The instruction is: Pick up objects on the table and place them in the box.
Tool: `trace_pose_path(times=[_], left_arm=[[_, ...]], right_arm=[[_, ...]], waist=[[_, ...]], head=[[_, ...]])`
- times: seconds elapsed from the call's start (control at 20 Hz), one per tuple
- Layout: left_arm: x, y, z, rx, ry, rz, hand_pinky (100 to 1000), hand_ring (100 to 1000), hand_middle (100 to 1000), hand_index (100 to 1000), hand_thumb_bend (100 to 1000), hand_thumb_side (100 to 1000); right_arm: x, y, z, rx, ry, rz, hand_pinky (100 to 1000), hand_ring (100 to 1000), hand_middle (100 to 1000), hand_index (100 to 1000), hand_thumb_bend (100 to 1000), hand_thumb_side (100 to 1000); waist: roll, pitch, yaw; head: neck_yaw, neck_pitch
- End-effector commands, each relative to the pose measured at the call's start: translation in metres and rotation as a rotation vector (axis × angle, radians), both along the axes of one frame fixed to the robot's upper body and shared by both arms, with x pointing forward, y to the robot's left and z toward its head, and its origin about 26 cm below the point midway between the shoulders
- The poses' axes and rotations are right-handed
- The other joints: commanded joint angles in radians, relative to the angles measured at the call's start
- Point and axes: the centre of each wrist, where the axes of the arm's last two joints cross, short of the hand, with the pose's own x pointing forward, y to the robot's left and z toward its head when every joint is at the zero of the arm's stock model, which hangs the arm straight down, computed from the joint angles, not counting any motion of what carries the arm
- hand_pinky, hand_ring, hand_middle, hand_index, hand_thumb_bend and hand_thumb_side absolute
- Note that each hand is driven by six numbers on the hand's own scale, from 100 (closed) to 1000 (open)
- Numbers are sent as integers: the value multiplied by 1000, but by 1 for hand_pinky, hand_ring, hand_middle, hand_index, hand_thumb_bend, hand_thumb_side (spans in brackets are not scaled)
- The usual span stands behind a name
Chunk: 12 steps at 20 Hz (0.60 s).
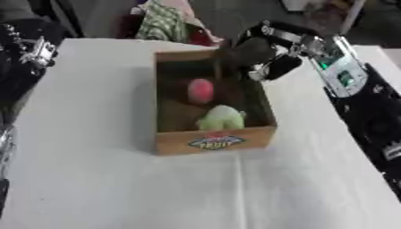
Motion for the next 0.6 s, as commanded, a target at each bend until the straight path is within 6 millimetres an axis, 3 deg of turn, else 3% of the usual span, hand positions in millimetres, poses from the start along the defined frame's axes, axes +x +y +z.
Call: trace_pose_path(times=[0.05,0.6], left_arm=[[-3,-2,11,6,-38,-14,592,580,588,755,494,574],[-3,-4,9,-3,-31,-20,591,580,588,755,491,573]], right_arm=[[-1,2,14,-16,-32,9,556,457,464,668,310,130],[-10,32,18,-154,-118,79,596,506,555,752,387,274]], waist=[[2,-20,0],[1,-26,-5]], head=[[-4,-11],[2,-11]])
